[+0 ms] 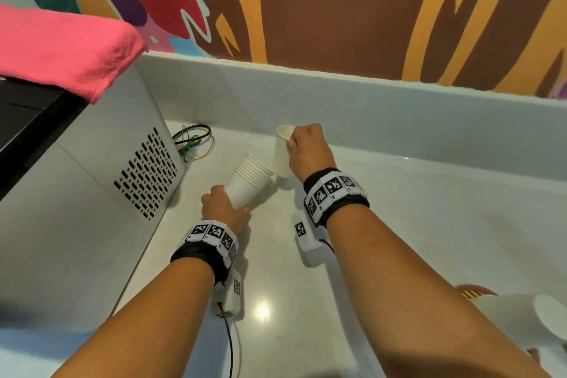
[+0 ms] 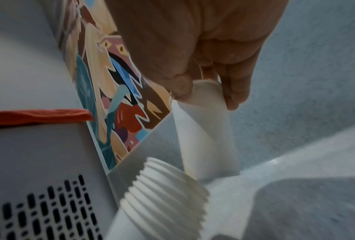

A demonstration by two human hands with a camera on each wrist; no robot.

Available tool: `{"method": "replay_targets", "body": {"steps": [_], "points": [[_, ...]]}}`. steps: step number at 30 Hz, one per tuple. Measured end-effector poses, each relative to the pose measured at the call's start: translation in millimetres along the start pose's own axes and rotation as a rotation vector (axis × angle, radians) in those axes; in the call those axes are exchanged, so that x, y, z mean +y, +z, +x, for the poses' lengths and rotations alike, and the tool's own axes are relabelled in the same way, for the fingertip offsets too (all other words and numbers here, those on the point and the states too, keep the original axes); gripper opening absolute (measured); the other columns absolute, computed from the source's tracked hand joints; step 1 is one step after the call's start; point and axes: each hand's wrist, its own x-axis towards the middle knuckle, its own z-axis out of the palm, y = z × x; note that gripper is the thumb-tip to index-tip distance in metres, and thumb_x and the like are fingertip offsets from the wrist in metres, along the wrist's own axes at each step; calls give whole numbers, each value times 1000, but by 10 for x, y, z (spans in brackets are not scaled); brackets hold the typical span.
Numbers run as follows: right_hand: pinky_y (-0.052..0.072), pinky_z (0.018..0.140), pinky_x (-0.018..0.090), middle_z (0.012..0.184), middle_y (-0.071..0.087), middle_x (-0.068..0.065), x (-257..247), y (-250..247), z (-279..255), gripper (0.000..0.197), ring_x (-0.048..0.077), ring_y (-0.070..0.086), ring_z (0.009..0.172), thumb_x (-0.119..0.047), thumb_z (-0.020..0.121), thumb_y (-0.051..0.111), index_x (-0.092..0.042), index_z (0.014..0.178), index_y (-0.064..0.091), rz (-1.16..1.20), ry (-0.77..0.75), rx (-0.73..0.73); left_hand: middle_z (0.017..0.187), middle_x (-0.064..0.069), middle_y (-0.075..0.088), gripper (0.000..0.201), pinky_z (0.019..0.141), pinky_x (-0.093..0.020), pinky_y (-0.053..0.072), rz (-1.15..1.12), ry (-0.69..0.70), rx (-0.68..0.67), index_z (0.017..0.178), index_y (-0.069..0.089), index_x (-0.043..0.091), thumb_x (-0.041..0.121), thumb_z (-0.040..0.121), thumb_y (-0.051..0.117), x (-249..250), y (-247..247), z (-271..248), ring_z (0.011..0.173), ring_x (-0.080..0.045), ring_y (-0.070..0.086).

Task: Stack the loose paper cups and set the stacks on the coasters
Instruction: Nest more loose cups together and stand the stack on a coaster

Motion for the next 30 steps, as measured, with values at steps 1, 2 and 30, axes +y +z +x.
{"method": "replay_targets", "body": {"steps": [1,2,30], "points": [[48,80,33,123,43,14,-42,-77,-15,22,29,58,89,-19,100,43,-3,111,54,23,-1,23,128,-19,44,69,93,-44,48,-2,8,-12,129,41,5,20,74,80,10,16,-40,113,-38,53],[47,80,33,120,45,14,-68,-146,-43,23,27,56,86,-20,100,43,-4,110,54,42,-1,43,128,-19,45,69,92,-43,49,-11,18,-22,129,42,4,20,74,80,26,34,-90,112,-38,54],[47,94,34,134,36,9,273,-867,-1508,61,28,49,115,-36,86,61,-36,140,32,370,30,-330,122,-15,54,72,88,-39,49,-159,268,-6,133,46,15,12,70,81,273,291,-1498,105,-31,58]]}}
